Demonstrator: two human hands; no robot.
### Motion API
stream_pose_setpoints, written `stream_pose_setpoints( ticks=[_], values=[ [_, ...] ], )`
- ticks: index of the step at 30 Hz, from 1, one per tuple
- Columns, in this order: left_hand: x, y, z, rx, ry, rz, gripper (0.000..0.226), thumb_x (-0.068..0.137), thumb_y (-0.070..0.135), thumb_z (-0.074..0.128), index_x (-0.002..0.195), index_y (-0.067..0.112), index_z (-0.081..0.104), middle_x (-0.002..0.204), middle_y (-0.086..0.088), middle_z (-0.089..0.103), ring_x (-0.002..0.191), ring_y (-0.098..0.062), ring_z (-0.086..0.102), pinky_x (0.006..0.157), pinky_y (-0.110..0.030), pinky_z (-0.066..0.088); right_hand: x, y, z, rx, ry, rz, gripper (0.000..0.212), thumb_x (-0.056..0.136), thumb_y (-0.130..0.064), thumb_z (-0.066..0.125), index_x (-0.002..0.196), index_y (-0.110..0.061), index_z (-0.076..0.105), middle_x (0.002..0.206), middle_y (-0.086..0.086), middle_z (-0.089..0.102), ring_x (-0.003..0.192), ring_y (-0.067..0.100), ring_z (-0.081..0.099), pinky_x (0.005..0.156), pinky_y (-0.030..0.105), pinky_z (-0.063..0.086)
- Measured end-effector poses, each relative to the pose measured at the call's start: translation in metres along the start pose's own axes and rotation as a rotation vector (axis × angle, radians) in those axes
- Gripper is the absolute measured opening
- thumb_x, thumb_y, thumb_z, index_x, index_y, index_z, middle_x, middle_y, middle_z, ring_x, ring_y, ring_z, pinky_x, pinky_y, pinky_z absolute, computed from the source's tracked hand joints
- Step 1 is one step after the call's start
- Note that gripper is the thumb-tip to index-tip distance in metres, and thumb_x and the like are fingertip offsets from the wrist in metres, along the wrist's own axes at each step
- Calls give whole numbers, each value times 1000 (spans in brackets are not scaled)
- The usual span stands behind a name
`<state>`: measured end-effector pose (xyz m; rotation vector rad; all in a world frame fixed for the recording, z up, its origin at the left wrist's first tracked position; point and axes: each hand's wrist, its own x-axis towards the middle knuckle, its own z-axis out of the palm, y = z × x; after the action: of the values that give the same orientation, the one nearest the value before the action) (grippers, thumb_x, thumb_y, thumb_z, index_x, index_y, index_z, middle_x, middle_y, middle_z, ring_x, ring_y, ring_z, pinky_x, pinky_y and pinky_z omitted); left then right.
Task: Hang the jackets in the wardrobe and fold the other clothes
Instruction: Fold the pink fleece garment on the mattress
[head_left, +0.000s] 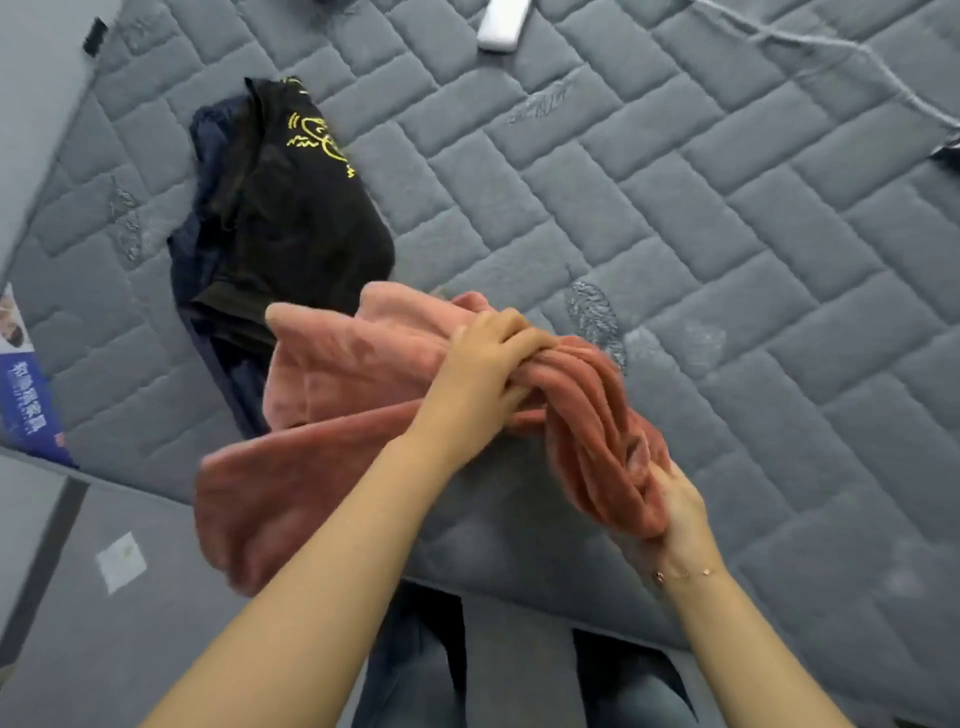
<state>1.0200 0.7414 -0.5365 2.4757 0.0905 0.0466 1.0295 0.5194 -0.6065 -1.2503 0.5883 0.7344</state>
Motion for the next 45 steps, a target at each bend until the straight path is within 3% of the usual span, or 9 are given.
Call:
stream_pose_setpoints(
  ticks=[10,12,14,18,21,28,33,37,45],
  values=[
    [47,109,192,-121,-725,-85,53,79,-3,59,130,10,60,130,-7,60,121,-20,53,106,-29,36,2,-34,-239,-648,164,79,38,86,9,62,123,0,62,122,14,63,100,19,57,84,22,48],
    [47,108,183,-551,-631,-378,51,77,-15,48,120,7,65,120,-9,67,109,-13,62,94,-20,46,16,-44,-240,-783,181,-21,35,90,5,59,124,-2,62,127,14,61,112,22,56,98,28,44],
    [54,95,163,-771,-143,-605,44,78,-22,44,104,6,66,99,-9,71,89,-7,68,79,-17,52,31,-56,-222,-861,136,-145,31,91,1,59,121,-4,64,125,14,62,114,23,57,103,31,41],
    [52,21,126,-396,577,-957,33,83,-2,61,116,0,58,112,-12,60,101,-21,60,101,-41,45,60,-77,-145,-951,-37,-416,25,89,-4,64,113,-8,67,114,5,64,103,15,57,91,17,38],
    [29,-24,119,-208,292,-1257,64,81,35,76,133,12,47,136,-12,50,128,-28,47,110,-41,35,79,-83,-81,-994,-128,-515,25,88,-11,64,113,-9,68,112,6,64,104,16,57,95,26,41],
    [-8,-29,121,-534,4,-797,12,91,8,65,103,11,66,85,-2,64,77,-7,53,71,-21,43,97,-68,16,-1320,111,-669,36,90,-37,61,115,-11,62,119,11,53,114,30,48,97,42,39],
    [-65,0,134,-926,-322,-945,19,90,12,68,109,6,70,79,4,67,60,-2,56,58,-19,44,100,-58,86,-1552,-85,-992,56,82,-37,61,136,-22,50,147,7,39,131,28,38,103,42,33],
    [-81,-8,134,-1019,-196,-1068,33,90,0,63,123,3,62,114,-10,70,103,-22,66,91,-34,53,137,-39,141,-1985,-381,-918,69,89,-33,55,151,-24,29,161,4,21,148,24,16,119,48,4],
    [-61,-55,131,-1302,10,-1234,27,101,6,39,122,16,53,118,-5,63,100,-16,64,89,-27,50,145,-47,135,-1626,-249,-751,33,76,-38,75,94,-12,66,103,9,68,103,30,60,90,40,40]
  ],
)
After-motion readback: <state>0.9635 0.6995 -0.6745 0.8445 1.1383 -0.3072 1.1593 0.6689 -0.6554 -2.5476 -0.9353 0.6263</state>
